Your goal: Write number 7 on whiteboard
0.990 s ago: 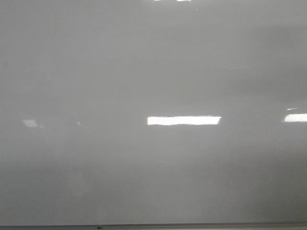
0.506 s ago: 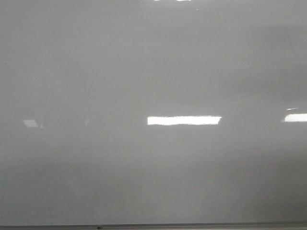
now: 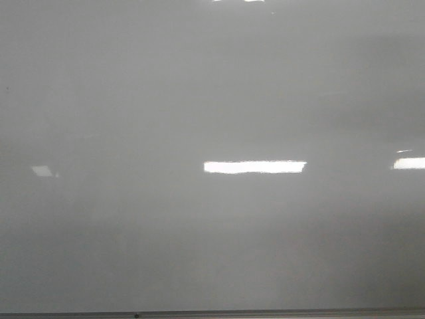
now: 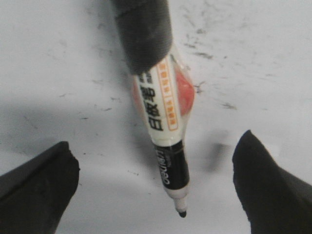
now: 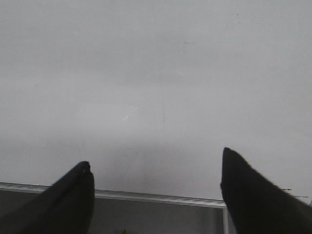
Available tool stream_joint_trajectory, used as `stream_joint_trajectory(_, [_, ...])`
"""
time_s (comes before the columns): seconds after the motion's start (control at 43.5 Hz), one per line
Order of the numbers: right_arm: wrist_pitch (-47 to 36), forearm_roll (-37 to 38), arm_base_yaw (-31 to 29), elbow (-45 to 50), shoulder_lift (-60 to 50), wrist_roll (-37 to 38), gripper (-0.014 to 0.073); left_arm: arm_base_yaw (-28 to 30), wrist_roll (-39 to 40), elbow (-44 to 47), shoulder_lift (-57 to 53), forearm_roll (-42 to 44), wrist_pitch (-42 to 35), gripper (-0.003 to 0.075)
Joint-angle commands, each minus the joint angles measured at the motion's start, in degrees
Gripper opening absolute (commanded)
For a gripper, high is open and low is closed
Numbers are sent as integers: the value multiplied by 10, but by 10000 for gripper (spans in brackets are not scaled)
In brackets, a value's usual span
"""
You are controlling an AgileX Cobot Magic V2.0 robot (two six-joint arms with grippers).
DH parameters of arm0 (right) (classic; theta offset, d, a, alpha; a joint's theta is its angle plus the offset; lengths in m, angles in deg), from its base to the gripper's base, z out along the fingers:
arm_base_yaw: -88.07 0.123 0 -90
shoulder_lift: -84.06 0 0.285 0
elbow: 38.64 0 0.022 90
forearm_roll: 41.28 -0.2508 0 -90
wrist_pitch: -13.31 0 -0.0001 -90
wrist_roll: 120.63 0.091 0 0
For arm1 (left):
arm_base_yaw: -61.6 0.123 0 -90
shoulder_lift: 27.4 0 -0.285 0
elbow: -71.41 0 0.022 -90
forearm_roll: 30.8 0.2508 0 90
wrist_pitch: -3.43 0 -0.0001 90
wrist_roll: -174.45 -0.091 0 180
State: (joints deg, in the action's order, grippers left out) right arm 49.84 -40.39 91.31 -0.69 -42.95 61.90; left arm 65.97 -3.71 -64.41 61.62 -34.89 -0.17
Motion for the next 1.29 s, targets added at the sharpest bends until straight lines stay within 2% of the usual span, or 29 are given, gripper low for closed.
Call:
stream_joint_trajectory(0.0, [-42,6,1,-15,-1,-4,562,0,6,-9,-1,-9,-57,617])
stream_joint_trajectory(0.092, [-42,6,1,-15,-1,-4,562,-3,6,-9,9,-9,-59,613])
stream_joint_trajectory(0.184, [-42,6,1,-15,-1,-4,562,-10,6,-9,15,-9,-61,549])
stream_joint_trajectory(0.345, [-42,6,1,-15,-1,-4,562,-20,6,-9,20,-8,-68,330])
stream_joint_trajectory(0.46, [-42,6,1,-15,-1,-4,562,-19,6,-9,25,-8,-68,202])
stream_joint_trajectory(0.644, [-43,6,1,-15,-1,-4,562,-19,6,-9,23,-8,-62,89])
stream_joint_trajectory(0.828, [-55,6,1,-15,-1,-4,562,-19,5,-13,-1,-5,-30,34])
stream_joint_trajectory(0.921, [-61,6,1,-16,-1,-4,562,-19,5,-14,-31,8,5,17])
stream_joint_trajectory(1.036, [-63,6,1,-22,-4,-4,562,-19,5,-29,-79,21,88,6])
stream_joint_trajectory(1.128, [-50,6,1,-34,-4,-4,562,-19,-2,-60,-119,21,184,6])
stream_joint_trajectory(1.266, [-12,6,1,-64,-4,-4,562,-20,-56,-121,-154,17,325,6])
